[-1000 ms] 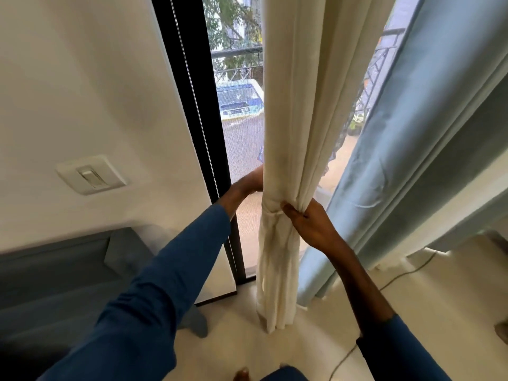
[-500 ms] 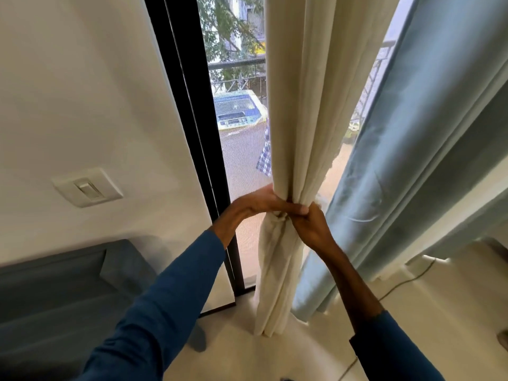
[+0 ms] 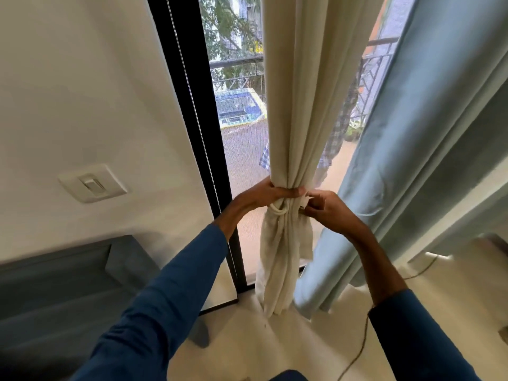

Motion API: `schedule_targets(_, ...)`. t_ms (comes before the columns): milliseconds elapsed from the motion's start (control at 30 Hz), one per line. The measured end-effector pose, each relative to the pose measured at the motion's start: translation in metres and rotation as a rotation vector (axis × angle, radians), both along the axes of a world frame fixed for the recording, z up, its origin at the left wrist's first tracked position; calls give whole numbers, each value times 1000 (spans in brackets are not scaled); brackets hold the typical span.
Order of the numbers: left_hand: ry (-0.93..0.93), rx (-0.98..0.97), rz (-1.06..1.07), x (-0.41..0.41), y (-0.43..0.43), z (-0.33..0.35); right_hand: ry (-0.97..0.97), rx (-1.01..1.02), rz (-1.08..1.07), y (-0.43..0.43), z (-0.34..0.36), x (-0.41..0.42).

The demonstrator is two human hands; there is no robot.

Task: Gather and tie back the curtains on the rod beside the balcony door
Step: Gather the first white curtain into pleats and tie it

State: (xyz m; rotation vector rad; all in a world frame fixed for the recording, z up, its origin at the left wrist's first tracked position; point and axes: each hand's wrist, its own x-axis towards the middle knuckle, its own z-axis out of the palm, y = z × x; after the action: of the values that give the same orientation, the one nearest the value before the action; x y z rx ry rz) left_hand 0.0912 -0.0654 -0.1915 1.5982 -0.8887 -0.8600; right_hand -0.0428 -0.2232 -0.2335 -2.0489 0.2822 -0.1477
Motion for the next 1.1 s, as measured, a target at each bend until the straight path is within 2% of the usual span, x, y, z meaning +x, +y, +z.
schedule_targets(100, -44, -55, 27, 7, 0, -8, -20, -193, -135, -2, -2, -6)
schedule_targets(200, -149, -17, 199, 12, 3, -15, -43, -397, -242, -2, 9, -21)
schedule_targets(267, -312, 127, 364, 10, 0, -13, -34, -504, -315, 8, 12, -28)
schedule_targets(333, -560, 332, 438, 3, -5, -8, 4, -609, -339, 30, 9, -27)
schedule_targets(433, -941, 556, 482, -15, -15, 0, 28, -582, -292, 73, -1, -16)
schedule_targets(533, -1047, 734, 380, -24, -20, 3, -53, -581, -265, 105, -3, -6)
schedule_targets(600, -948, 757, 341, -23, -21, 2, -98, -568, -245, 115, -4, -2)
schedule_targets(733, -414, 580, 354, -14, -16, -4, -92, -530, -181, 124, -8, -6)
schedule_targets(867, 30, 361, 397, -4, -2, -7, -45, -474, -178, 114, -21, -23)
schedule_targets(933, 119, 323, 387, -4, 3, -10, -42, -430, -193, 109, -27, -29)
schedule_targets(1033, 88, 297, 275, -9, 6, -20, -54, -424, -172, 104, -29, -31)
schedule_targets(1100, 73, 261, 178, -11, 8, -29, 22, -440, -102, 94, -28, -26)
